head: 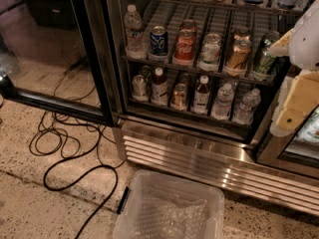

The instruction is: Pick green can from top shelf of fridge

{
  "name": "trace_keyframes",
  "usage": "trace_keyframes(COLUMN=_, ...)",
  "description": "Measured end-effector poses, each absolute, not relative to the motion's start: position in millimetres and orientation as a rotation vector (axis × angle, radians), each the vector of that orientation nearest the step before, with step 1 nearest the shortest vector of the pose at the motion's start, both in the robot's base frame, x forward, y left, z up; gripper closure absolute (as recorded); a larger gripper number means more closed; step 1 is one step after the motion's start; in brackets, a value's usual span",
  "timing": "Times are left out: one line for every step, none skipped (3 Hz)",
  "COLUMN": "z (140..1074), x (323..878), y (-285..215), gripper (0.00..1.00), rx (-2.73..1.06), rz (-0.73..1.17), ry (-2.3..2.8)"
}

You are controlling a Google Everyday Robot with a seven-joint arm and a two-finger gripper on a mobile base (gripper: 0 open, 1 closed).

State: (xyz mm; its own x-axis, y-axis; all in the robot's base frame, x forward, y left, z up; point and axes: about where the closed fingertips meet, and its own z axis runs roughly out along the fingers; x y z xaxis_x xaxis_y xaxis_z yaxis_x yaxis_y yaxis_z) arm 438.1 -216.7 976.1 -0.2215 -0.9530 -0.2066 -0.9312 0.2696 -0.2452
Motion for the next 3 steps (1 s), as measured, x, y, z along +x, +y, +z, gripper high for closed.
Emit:
trace_keyframes(z=976.1, x=438.2, y=-216.7, gripper=0.00, rx=-1.725, rz=-0.098, ry=2.232)
trace_keyframes(z=969.1, x=447.2, y=-213.8, gripper=0.00, rx=-1.666, rz=-0.100, ry=2.269)
trace_keyframes(z=949.1, x=477.0, y=-205.1, gripper=0.00, rx=-1.520, rz=-0.148, ry=2.368)
